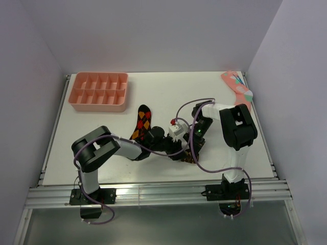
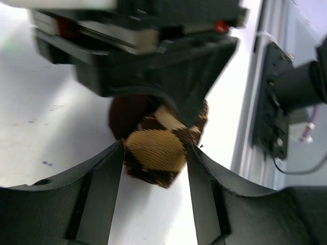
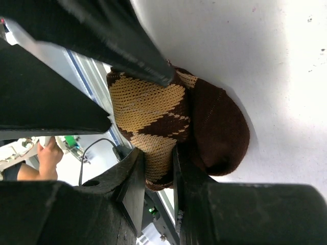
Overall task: Roll the socks
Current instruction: Roll the sock at the center of the board.
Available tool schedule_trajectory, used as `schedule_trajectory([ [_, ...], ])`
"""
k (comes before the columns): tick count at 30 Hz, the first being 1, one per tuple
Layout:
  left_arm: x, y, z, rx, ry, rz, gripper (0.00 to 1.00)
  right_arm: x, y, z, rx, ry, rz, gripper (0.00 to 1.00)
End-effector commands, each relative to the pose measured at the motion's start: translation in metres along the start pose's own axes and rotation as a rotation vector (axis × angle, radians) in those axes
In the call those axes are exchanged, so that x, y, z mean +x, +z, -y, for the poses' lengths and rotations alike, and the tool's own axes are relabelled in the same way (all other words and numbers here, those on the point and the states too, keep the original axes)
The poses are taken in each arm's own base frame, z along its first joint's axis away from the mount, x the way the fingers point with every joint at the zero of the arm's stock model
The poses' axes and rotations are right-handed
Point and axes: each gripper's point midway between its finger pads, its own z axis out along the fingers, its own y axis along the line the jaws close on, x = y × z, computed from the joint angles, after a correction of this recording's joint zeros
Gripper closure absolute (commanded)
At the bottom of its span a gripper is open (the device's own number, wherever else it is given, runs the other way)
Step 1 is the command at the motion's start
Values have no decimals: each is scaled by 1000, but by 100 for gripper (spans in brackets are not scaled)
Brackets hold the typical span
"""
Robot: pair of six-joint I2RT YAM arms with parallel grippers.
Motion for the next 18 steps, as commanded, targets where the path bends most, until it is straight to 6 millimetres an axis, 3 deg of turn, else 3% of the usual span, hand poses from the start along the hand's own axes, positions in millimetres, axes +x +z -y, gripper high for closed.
schedule_trajectory([
  [1, -2, -2, 17, 109, 52, -21, 42, 3, -3, 43, 151, -34, -58, 89],
  [8, 8, 4, 16, 142, 74, -73, 40, 2, -3, 44, 160, -14, -56, 89],
  [10, 11, 7, 10, 120, 75, -90, 33, 2, -3, 45, 161, -11, -57, 89],
  [12, 13, 8, 9, 111, 79, -97, 32, 1, -3, 45, 162, -6, -57, 89],
  [16, 13, 12, 1, 57, 66, -100, 34, 1, -3, 45, 165, -1, -56, 89],
  [18, 16, 14, -4, 20, 55, -104, 42, 1, -3, 46, 167, 1, -53, 89],
])
